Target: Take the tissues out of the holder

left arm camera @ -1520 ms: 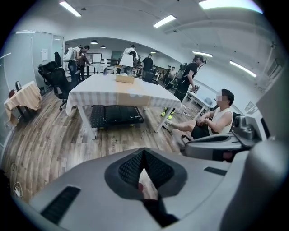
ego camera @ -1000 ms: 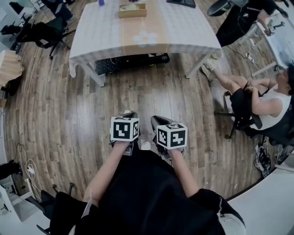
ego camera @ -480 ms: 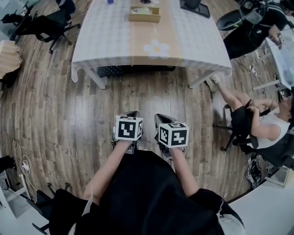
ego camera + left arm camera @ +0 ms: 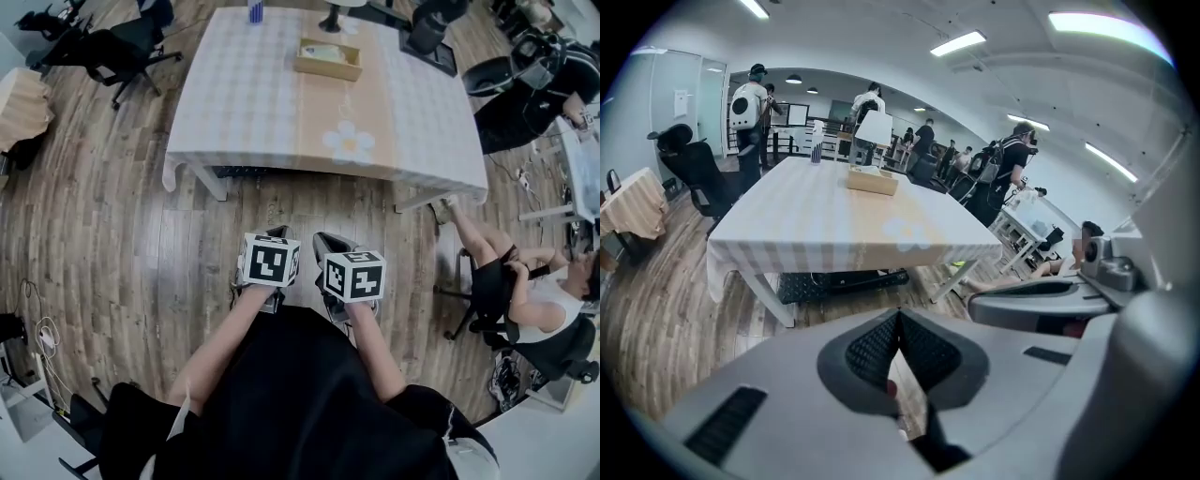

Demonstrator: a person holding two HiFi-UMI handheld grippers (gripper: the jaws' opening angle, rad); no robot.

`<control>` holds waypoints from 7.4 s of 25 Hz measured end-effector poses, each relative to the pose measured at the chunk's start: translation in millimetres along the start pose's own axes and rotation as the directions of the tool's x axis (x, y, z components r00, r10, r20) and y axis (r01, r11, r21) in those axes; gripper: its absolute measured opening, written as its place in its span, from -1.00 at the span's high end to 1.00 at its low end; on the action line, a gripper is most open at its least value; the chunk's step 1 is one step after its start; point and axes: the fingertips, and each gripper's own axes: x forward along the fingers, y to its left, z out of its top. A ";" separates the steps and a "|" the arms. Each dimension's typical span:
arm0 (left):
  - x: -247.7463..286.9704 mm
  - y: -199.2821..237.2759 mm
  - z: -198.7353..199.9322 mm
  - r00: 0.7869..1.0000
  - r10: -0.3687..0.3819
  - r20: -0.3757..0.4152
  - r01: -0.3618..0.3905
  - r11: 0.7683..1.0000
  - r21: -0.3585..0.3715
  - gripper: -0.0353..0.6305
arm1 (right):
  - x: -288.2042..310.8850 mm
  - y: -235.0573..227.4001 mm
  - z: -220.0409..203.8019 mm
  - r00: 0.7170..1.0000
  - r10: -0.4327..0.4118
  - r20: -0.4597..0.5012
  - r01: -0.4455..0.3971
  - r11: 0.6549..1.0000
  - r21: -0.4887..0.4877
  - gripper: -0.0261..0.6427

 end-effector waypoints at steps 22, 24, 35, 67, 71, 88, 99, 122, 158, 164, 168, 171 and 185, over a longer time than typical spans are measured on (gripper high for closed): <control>41.4 87.7 80.5 1.000 -0.027 0.006 0.027 0.997 -0.075 0.89 | 87.9 1.5 106.2 0.999 -0.020 -0.030 0.018 0.998 -0.065 0.88; 46.2 92.2 85.9 1.000 -0.017 0.007 0.018 0.997 -0.078 0.89 | 94.7 -4.7 115.2 1.000 -0.019 -0.025 0.017 0.997 -0.077 0.88; 82.6 118.0 148.8 0.998 0.048 0.040 -0.042 0.990 -0.137 0.89 | 147.6 -25.4 177.4 0.996 0.064 -0.070 -0.075 0.982 -0.174 0.81; 199.8 127.4 289.6 0.992 0.120 0.044 -0.104 0.957 -0.270 0.89 | 234.6 -141.0 330.1 0.967 0.201 -0.159 -0.240 0.925 -0.294 0.58; 203.8 131.1 295.8 0.991 0.124 0.041 -0.107 0.952 -0.286 0.89 | 242.9 -151.5 341.9 0.966 0.199 -0.163 -0.241 0.921 -0.304 0.56; 230.5 139.9 296.0 0.991 0.130 0.028 -0.112 0.929 -0.353 0.89 | 277.3 -182.1 377.4 0.961 0.185 -0.207 -0.250 0.902 -0.352 0.37; 242.5 136.0 297.9 0.993 0.118 0.017 -0.104 0.925 -0.366 0.89 | 289.0 -199.0 401.3 0.969 0.144 -0.201 -0.219 0.877 -0.427 0.30; 251.7 150.5 271.9 0.993 0.117 -0.027 -0.117 0.889 -0.443 0.89 | 336.0 -230.8 454.8 0.983 0.009 -0.182 -0.134 0.714 -0.687 0.21; 252.8 161.0 241.2 0.993 0.095 -0.077 -0.120 0.861 -0.494 0.89 | 416.7 -244.7 461.2 0.919 -0.104 -0.379 -0.247 0.598 -0.762 0.30; 252.2 162.9 236.6 0.992 0.094 -0.085 -0.124 0.859 -0.498 0.89 | 418.3 -247.8 458.2 0.909 -0.121 -0.399 -0.261 0.582 -0.770 0.68; 250.1 165.1 237.8 0.991 0.100 -0.083 -0.128 0.861 -0.493 0.89 | 419.2 -248.9 454.2 0.900 -0.122 -0.417 -0.272 0.591 -0.760 0.78; 251.5 161.6 235.4 0.992 0.091 -0.085 -0.121 0.863 -0.491 0.89 | 420.0 -249.6 451.8 0.899 -0.123 -0.421 -0.274 0.590 -0.759 0.83; 254.8 158.9 245.5 0.994 0.070 -0.087 -0.102 0.887 -0.451 0.89 | 411.3 -253.4 466.7 0.911 -0.115 -0.395 -0.243 0.625 -0.742 0.88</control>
